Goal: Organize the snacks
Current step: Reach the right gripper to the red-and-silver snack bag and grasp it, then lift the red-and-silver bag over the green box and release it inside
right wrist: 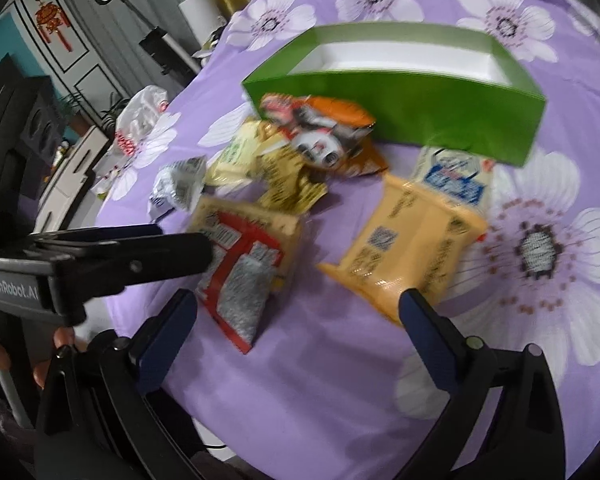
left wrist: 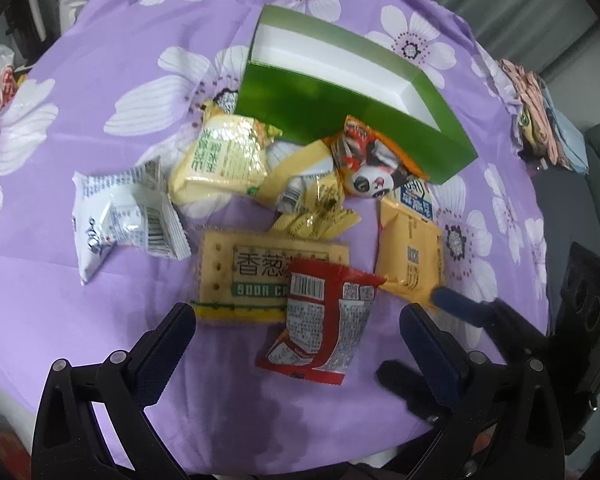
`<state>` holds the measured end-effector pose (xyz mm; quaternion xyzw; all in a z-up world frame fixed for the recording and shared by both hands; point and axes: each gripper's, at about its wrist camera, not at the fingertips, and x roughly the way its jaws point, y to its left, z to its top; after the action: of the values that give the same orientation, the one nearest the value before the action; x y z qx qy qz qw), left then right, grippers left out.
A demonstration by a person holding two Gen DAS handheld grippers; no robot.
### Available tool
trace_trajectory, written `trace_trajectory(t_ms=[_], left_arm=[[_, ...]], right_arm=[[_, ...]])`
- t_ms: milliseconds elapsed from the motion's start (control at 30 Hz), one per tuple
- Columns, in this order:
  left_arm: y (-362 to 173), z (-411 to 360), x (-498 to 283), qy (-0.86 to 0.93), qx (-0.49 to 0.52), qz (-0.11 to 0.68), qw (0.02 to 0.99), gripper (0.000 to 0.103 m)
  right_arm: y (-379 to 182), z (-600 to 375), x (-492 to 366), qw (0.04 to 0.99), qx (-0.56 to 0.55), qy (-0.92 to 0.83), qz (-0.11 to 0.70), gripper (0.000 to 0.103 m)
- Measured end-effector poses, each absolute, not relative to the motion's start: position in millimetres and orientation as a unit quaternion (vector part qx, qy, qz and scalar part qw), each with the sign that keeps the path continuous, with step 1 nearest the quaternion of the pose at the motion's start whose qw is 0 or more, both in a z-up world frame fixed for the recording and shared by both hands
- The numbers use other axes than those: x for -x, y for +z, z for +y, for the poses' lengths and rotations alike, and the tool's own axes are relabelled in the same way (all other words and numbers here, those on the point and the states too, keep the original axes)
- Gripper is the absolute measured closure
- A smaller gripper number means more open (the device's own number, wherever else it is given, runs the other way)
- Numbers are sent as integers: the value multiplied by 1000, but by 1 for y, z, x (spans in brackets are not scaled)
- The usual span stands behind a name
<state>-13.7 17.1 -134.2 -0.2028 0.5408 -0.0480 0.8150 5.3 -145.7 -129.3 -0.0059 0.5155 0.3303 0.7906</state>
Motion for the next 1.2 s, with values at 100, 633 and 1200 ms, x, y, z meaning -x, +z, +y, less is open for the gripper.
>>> trace_trajectory(t_ms=[100, 633, 1200], left_arm=[[-139, 15, 14, -55, 203, 545, 812, 1], [-150, 5, 13, -74, 198, 560, 801, 31], [-128, -3, 15, -81, 191, 536, 818, 56]], right_arm=[[-134, -138, -2, 787, 10, 344, 512, 7], [-142, -124, 1, 767, 19, 377, 519, 47], [-122, -130, 4, 788, 26, 385, 479, 78]])
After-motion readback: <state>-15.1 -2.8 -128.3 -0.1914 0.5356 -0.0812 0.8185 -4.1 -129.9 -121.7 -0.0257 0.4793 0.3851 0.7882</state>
